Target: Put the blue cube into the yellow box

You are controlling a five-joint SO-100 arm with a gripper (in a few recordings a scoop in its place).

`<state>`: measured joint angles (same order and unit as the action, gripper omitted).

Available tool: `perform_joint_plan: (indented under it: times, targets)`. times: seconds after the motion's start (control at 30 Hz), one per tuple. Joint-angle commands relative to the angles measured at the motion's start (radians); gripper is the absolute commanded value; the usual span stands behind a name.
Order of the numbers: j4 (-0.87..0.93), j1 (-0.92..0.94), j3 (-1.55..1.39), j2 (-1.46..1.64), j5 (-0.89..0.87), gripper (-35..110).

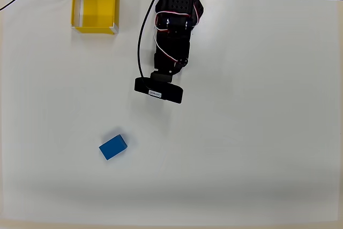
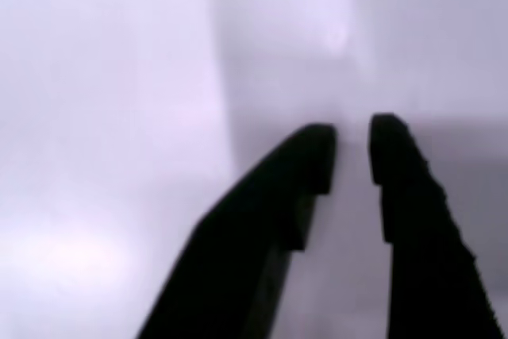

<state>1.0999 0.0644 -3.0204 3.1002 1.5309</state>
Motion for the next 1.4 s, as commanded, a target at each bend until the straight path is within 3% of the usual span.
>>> perform_joint_plan:
  times: [0.0, 0.23, 0.5, 0.73, 1.37]
  targets:
    - [-0.144, 0.061, 0.265, -0.206, -0.118, 26]
    - [-0.388, 0.235, 0.506, -0.577, -0.342, 50]
    - [-0.649, 0.393, 0.703, -0.977, -0.337, 51]
    - [-0.509, 0.434, 1.034, -1.295, -0.387, 50]
    - [-0.383, 0.414, 1.677, -1.842, -0.502, 50]
